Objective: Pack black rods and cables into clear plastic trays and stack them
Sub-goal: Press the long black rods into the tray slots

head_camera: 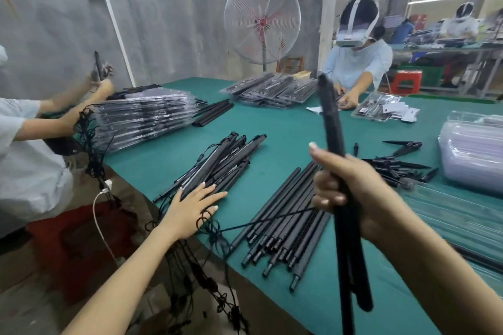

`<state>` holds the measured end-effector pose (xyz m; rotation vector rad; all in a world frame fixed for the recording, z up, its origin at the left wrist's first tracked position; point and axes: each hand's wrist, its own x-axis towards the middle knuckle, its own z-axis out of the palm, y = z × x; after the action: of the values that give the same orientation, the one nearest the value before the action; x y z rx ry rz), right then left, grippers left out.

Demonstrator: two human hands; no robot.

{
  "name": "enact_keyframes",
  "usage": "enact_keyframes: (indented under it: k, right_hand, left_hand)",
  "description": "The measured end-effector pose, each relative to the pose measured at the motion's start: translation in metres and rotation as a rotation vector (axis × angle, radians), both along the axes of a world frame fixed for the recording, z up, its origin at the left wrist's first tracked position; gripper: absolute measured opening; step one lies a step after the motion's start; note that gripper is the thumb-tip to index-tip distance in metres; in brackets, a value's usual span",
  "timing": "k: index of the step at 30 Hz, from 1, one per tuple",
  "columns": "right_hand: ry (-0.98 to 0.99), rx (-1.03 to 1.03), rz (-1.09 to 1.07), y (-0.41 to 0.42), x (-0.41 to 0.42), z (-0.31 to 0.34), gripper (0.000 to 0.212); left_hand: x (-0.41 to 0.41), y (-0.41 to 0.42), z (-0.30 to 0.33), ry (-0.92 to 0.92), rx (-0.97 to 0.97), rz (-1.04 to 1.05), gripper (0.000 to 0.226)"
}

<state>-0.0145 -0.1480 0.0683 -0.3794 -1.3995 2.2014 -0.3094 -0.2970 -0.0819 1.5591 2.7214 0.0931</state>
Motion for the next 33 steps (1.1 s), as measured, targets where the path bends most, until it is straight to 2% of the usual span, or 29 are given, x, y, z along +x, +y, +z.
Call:
enact_keyframes:
  k: [3,6,8,12,15,17,20,22,24,26,28,30,33]
  right_hand:
    - [0.164,0.068,-0.032,0.005,0.017,0.023,0.034]
    - [0.245,0.119,-0.097,0.002,0.009,0.022,0.024]
    - [0.164,0.159,-0.12,-0.004,-0.006,0.007,0.023]
    - [0.028,0.33,-0.069,-0.018,-0.02,-0.037,0.022]
    - [0.04,0.366,0.008,-0.03,-0.025,-0.061,0.026]
    - [0.031,0.41,0.02,-0.039,-0.029,-0.072,0.027]
    - [-0.009,0.503,0.084,-0.055,-0.036,-0.086,0.017]
    - [-0.029,0.489,0.15,-0.065,-0.04,-0.091,0.014]
    - [-0.043,0.39,0.234,-0.073,-0.044,-0.095,0.019]
    - [-0.082,0.217,0.336,-0.081,-0.046,-0.1,0.015]
    - [-0.15,0.062,0.377,-0.088,-0.047,-0.104,0.026]
    - [-0.138,0.04,0.289,-0.088,-0.047,-0.107,0.028]
    - [-0.049,0.111,0.103,-0.083,-0.043,-0.102,0.026]
  left_hand:
    - [0.004,0.004,0.01,-0.116,0.083,0.025,0.041]
    - [0.014,0.01,0.016,-0.107,0.022,0.027,0.044]
    - [0.023,0.013,0.014,-0.012,0.025,0.058,0.047]
    - [0.038,0.015,0.012,0.36,0.031,0.169,0.044]
    - [0.045,0.016,0.017,0.41,-0.078,0.137,0.037]
    - [0.048,0.018,0.024,0.325,-0.015,0.106,0.031]
    - [0.036,0.014,0.039,-0.041,0.223,0.141,0.035]
    - [0.026,0.009,0.043,-0.18,0.264,0.114,0.036]
    - [0.018,0.006,0.038,-0.252,0.31,0.114,0.038]
    - [0.013,0.005,0.032,-0.383,0.429,0.173,0.041]
    - [0.011,0.003,0.03,-0.53,0.514,0.214,0.052]
    - [0.012,-0.001,0.027,-0.459,0.45,0.204,0.062]
    - [0.016,-0.008,0.021,-0.03,0.271,0.103,0.076]
